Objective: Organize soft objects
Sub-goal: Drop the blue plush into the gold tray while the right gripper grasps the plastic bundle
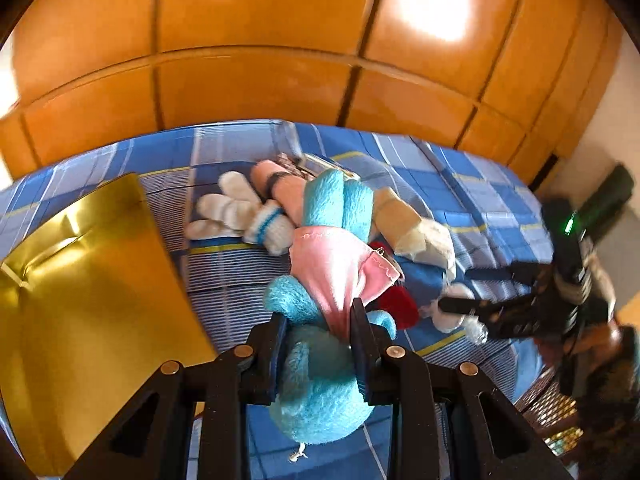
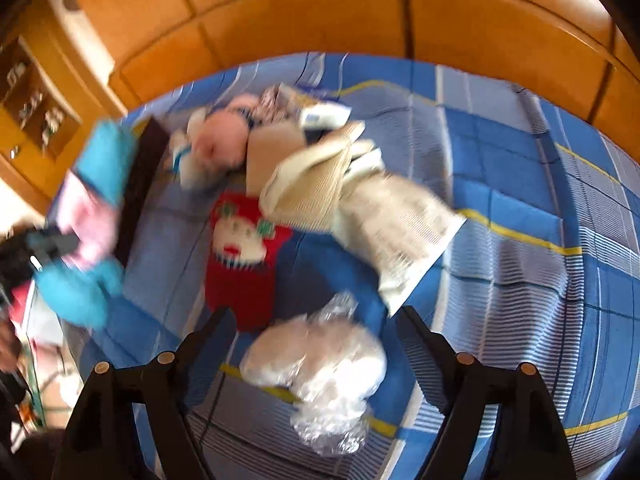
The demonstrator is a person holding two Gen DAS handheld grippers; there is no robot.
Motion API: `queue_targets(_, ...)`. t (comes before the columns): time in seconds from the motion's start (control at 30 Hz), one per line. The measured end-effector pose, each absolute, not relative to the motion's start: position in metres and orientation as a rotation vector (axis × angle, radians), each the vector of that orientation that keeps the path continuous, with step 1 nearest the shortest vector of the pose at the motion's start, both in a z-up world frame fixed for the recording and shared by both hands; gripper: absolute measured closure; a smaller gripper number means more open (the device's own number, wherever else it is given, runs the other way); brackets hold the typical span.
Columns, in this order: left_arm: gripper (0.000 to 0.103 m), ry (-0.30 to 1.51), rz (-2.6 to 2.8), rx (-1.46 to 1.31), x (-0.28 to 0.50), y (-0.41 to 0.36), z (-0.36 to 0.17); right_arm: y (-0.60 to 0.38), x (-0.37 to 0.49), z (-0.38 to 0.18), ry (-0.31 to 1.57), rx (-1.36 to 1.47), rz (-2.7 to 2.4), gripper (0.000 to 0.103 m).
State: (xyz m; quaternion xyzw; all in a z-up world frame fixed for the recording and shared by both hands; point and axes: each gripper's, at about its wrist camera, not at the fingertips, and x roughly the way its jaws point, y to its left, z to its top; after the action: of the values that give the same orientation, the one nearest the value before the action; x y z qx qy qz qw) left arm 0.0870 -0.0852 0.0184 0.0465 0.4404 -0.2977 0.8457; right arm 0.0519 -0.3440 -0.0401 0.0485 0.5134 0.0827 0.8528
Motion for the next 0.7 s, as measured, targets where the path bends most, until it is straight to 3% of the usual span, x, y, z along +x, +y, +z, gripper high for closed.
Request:
queue_targets(0.17,0.074,0.907,-0.578,-0.024,0.091,-0.043,0.037,-0.334,0.053,-0.050,1.133,0.031,0.157,0.035)
queue_targets(0.3,0.074,0.881,-0.475,-0.095,0.104,-0.004,0.048,-0.327,0.052,-0.048,1.120,-0.008,0.173,0.054)
queue_targets(0.7,0.074,0.995,-0.172,-0.317,0.195,0.082,0.007,-0.320,0.054,-0.054,1.128,-0.057,0.165,0.054)
